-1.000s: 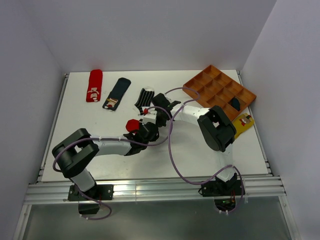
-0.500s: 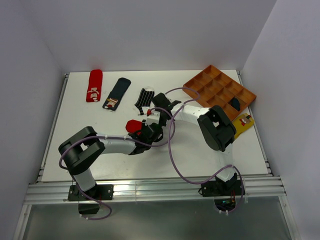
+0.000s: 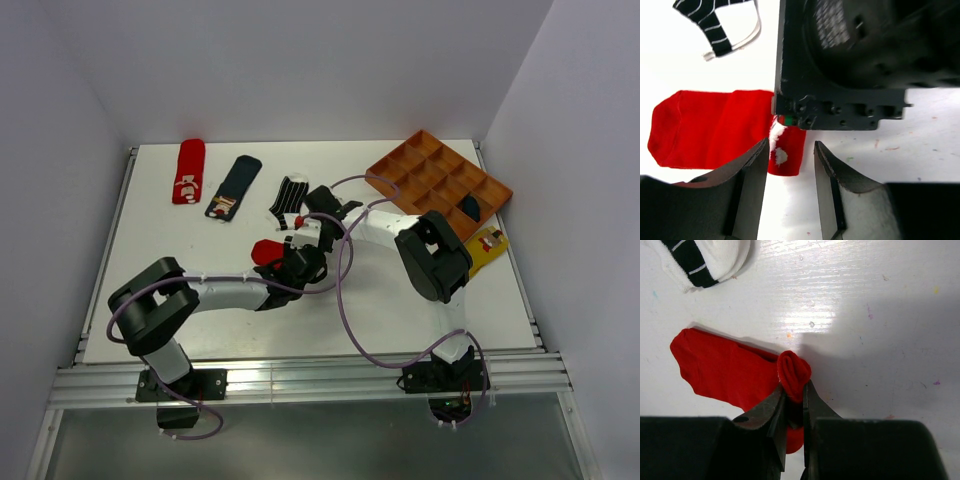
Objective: Roll the socks
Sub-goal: Roll the sock at the center of the board.
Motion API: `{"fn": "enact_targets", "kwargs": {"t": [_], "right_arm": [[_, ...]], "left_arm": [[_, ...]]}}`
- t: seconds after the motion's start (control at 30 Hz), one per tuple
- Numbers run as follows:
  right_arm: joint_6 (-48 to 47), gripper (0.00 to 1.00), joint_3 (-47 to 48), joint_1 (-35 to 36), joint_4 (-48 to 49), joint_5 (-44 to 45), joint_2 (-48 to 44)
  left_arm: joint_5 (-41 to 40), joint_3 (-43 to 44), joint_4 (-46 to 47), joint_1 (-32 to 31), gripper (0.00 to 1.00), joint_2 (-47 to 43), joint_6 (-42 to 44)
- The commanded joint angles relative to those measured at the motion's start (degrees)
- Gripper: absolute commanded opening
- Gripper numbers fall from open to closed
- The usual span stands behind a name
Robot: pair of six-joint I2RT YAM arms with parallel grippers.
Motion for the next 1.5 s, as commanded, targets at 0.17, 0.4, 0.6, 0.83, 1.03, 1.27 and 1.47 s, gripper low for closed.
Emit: {"fn": "enact_targets", "kwargs": {"t": [0.17, 0.4, 0.6, 0.83, 1.03, 1.27, 1.47], "right_arm": [[-0.79, 0.00, 1.15, 0.74, -2.65, 1.05, 2.34], [-1.14, 0.00, 0.97, 0.74, -2.56, 0.70, 2.25], [-1.23, 0.00, 1.06, 0.65, -2.56, 0.61, 2.34], [-1.32, 0.11, 1.06, 0.74, -2.30, -0.09, 1.99], [-1.58, 0.26, 0.19, 0.66, -1.42, 0.26, -0.56], [-1.49, 0.43, -1.49, -1.10, 1.30, -0.71, -4.34], [-2.11, 0.52, -3.68, -2.07, 4.55, 2.36, -9.17]], "left_arm": [[2.59, 2.02, 1.25, -0.40, 0.44, 0.43, 0.58], [3.91, 1.93, 0.03, 0.83, 0.44, 3.94, -0.57], [5.93, 3.25, -0.86, 1.62, 0.41, 7.28, -1.18], [7.52, 4.74, -3.84, 2.85, 0.33, 9.92, -3.37], [9.10, 4.66, -5.08, 4.43, 0.08, 9.66, -4.70], [13.75, 1.94, -5.25, 6.63, 0.01, 4.83, -7.42], [25.07, -0.53, -4.47, 11.54, 0.01, -0.18, -12.60]]}}
